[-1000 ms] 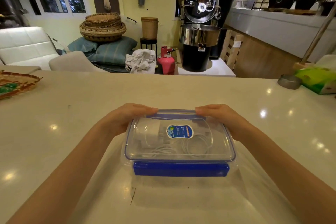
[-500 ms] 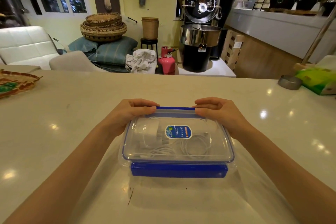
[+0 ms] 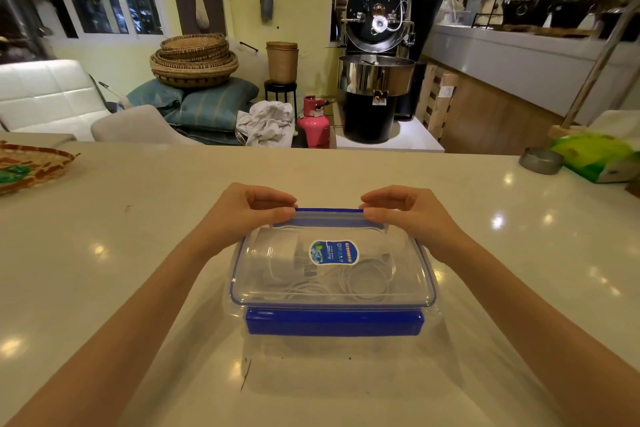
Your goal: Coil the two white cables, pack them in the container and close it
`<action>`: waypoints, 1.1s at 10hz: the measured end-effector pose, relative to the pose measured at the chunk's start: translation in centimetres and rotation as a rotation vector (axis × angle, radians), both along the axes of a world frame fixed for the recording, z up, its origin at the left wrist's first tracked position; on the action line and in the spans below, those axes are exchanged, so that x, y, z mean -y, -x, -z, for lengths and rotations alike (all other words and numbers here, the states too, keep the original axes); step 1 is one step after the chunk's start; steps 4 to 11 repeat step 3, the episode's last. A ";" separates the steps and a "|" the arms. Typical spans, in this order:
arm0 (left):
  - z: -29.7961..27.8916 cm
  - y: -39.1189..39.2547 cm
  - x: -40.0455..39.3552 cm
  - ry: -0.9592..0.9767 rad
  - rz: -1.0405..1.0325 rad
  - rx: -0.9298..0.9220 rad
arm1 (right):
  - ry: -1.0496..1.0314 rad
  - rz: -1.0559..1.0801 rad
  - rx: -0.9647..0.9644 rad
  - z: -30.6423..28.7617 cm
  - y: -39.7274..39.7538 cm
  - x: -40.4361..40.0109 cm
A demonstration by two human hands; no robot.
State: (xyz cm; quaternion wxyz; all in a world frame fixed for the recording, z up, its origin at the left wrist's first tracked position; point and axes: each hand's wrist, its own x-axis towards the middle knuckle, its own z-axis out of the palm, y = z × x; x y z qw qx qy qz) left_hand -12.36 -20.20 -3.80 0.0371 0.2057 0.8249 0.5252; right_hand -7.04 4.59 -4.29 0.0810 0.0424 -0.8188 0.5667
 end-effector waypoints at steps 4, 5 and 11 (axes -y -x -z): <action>-4.4 -1.4 -2.7 0.124 -0.118 -0.631 | 0.365 0.005 -0.591 -11.5 -7.3 0.4; -4.4 -1.4 -2.7 0.124 -0.118 -0.631 | 0.365 0.005 -0.591 -11.5 -7.3 0.4; -4.4 -1.4 -2.7 0.124 -0.118 -0.631 | 0.365 0.005 -0.591 -11.5 -7.3 0.4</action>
